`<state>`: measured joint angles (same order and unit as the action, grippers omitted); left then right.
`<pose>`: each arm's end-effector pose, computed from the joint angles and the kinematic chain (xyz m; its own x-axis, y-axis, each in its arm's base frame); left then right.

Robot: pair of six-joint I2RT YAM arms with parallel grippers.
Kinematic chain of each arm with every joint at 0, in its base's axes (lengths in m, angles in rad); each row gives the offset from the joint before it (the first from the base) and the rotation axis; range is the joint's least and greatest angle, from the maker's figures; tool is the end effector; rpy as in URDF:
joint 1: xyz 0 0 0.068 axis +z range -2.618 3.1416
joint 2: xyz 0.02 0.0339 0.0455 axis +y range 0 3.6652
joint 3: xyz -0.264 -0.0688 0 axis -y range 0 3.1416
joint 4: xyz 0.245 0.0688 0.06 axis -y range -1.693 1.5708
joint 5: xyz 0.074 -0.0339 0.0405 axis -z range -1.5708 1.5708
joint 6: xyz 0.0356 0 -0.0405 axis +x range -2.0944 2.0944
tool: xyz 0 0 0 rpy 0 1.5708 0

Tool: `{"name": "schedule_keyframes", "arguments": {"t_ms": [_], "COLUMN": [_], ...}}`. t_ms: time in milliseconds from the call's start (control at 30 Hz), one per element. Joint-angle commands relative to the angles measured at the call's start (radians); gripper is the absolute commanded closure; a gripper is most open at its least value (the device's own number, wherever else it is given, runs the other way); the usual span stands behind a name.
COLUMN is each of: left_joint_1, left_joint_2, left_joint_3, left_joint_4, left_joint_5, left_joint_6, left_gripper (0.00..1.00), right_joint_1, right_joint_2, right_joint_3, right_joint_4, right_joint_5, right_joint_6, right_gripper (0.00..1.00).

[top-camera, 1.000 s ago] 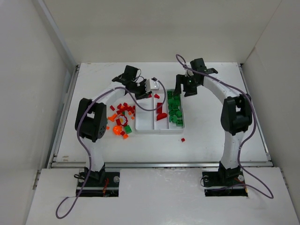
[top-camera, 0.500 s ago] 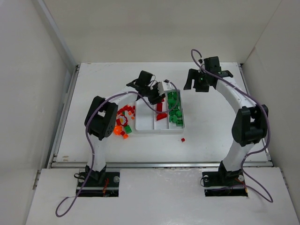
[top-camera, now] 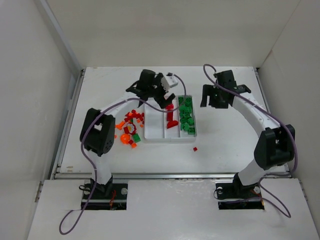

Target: Sort the legos into containers by color

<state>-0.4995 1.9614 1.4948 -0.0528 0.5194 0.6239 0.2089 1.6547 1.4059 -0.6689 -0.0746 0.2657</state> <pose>0.3930 -0.2346 0.2489 0.1103 0.5176 -0.8485 0.8990 0.3121 0.3072 0.3525 0.0774 0.2874 -0.8156 0.0948 -0.5708 -0.0383 0.9755 0.2167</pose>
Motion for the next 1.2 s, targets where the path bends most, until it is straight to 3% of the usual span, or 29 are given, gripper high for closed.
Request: {"name": "schedule_keyframes", "arguments": {"t_ms": [0, 167, 267, 367, 433, 633, 967, 1100, 1167], "left_joint_1": [0.085, 0.165, 0.177, 0.197, 0.197, 0.197, 0.197, 0.197, 0.197], "left_joint_2": [-0.231, -0.48, -0.559, -0.639, -0.668, -0.768, -0.863, -0.883, -0.894], "left_joint_3": [-0.1, -0.362, -0.488, -0.574, -0.61, -0.722, -0.809, -0.846, -0.855], "left_joint_4": [0.111, 0.148, 0.171, 0.231, 0.27, 0.291, 0.332, 0.332, 0.343], "left_joint_5": [-0.12, -0.28, -0.39, -0.493, -0.533, -0.542, -0.607, -0.616, -0.636], "left_joint_6": [-0.231, -0.28, -0.28, -0.38, -0.458, -0.467, -0.458, -0.458, -0.449], "left_gripper": [0.0, 0.0, 0.0, 0.0, 0.0, 0.0, 0.0, 0.0, 0.0], "right_joint_1": [0.082, 0.275, 0.352, 0.437, 0.446, 0.484, 0.514, 0.514, 0.526], "right_joint_2": [-0.098, -0.193, -0.262, -0.286, -0.286, -0.262, -0.145, -0.069, -0.021], "right_joint_3": [-0.089, -0.258, -0.36, -0.436, -0.468, -0.521, -0.536, -0.515, -0.487], "right_joint_4": [-0.083, -0.124, -0.124, -0.048, -0.022, 0.021, 0.109, 0.083, 0.069], "right_joint_5": [0.125, 0.187, 0.177, 0.167, 0.156, 0.182, 0.208, 0.231, 0.242], "right_joint_6": [0.032, 0.148, 0.236, 0.262, 0.262, 0.231, 0.222, 0.211, 0.22], "right_gripper": [0.16, 0.19, 0.19, 0.22, 0.27, 0.37, 0.4, 0.53, 0.55]}}
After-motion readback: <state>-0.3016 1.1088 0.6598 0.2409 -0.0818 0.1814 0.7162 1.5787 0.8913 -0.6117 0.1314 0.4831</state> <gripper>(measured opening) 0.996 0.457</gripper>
